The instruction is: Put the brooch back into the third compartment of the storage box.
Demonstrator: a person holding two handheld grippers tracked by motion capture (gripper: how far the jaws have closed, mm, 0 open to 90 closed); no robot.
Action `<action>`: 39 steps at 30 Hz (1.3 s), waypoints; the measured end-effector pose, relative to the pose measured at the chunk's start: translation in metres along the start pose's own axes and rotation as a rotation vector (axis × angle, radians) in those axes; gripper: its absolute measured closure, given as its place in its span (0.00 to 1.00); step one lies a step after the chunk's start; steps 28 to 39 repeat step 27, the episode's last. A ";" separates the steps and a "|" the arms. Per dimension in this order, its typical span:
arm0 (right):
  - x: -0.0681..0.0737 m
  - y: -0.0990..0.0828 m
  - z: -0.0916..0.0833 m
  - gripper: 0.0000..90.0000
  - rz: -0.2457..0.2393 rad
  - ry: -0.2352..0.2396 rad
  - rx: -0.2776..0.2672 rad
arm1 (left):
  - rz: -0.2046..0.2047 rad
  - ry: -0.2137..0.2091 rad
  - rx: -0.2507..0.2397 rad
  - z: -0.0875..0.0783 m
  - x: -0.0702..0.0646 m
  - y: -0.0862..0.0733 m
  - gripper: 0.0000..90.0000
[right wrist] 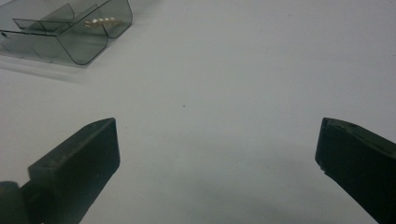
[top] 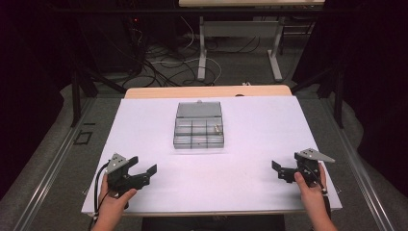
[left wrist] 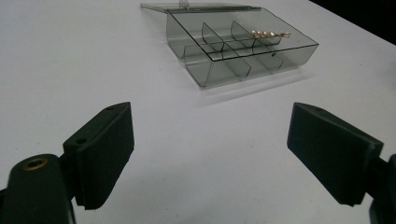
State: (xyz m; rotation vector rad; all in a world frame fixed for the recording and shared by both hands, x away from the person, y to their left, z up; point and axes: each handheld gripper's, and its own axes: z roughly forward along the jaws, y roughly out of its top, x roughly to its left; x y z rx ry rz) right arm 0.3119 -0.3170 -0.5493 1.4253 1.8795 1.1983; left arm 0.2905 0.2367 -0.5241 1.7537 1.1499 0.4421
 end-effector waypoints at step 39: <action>-0.009 -0.008 0.003 0.00 0.073 -0.011 0.029 | 0.001 -0.001 0.010 0.002 0.001 0.000 0.17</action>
